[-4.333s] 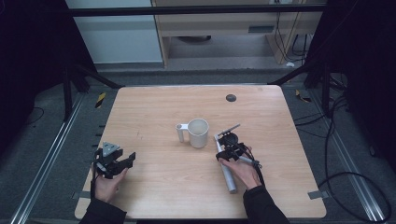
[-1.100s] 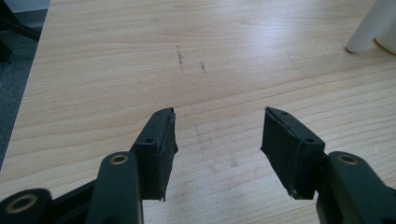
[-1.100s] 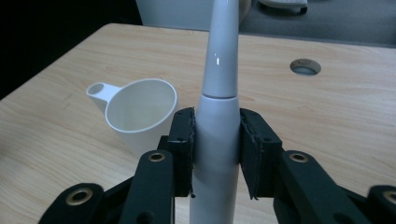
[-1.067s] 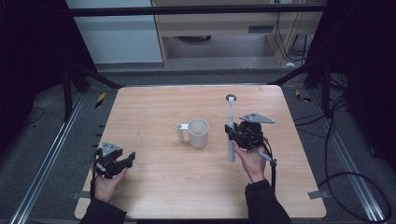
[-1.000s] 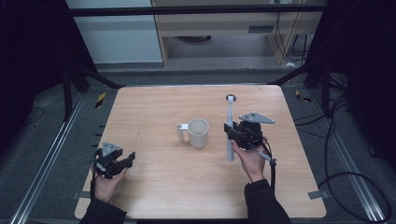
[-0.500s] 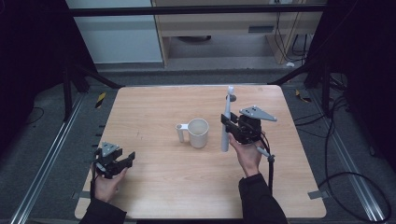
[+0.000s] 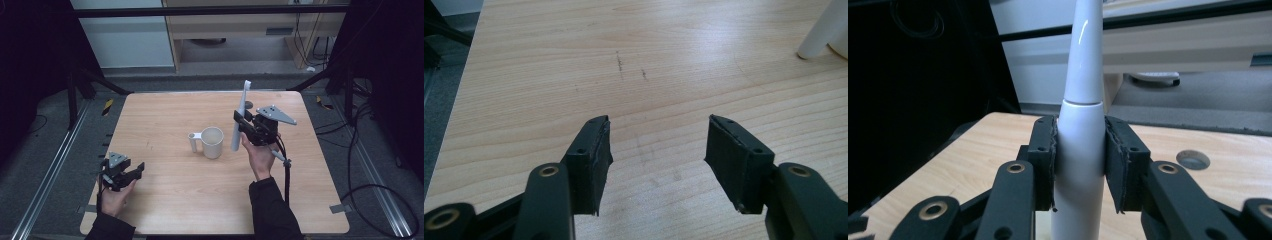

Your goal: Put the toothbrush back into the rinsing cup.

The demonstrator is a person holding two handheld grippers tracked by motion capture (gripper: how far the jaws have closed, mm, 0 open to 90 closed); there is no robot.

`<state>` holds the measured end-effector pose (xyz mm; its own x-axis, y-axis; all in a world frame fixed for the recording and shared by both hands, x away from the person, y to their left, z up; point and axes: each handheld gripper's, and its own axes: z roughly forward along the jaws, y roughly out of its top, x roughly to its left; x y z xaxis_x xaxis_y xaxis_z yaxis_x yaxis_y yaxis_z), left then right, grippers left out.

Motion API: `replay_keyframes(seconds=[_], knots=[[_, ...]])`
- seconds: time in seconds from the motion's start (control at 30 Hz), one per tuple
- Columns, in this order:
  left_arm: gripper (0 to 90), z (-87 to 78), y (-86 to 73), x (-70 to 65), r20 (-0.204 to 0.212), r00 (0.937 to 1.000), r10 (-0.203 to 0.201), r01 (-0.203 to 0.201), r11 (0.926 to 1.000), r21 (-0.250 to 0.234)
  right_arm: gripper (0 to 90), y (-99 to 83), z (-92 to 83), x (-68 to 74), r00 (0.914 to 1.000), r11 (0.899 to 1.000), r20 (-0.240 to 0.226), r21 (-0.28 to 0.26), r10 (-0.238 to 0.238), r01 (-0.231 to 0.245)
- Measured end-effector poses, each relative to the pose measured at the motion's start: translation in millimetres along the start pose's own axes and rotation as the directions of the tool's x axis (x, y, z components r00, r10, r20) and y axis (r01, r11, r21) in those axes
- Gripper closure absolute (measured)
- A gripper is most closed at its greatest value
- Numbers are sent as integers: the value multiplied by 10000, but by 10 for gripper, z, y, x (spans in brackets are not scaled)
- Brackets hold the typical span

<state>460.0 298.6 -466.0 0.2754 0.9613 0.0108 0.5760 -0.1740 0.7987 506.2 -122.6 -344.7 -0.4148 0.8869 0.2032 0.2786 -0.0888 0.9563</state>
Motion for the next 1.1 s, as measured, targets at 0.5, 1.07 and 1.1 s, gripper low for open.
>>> replay_keyframes(seconds=[0.5, 1.07, 1.1], knots=[[422, 0, 1, -4, -3, 10000, 34, -34, 10000, -26, 677, 106, 208, 57, 9997, 9976, -10, -651, 253, -253], [422, 2, 1, -3, -6, 10000, 33, -33, 10000, -28, 677, 69, 546, 233, 9992, 9952, -248, -920, 320, -341], [422, 1, 1, -3, -9, 10000, 33, -33, 10000, -36, 677, 62, 559, 238, 9991, 9954, -268, -892, 335, -358]])
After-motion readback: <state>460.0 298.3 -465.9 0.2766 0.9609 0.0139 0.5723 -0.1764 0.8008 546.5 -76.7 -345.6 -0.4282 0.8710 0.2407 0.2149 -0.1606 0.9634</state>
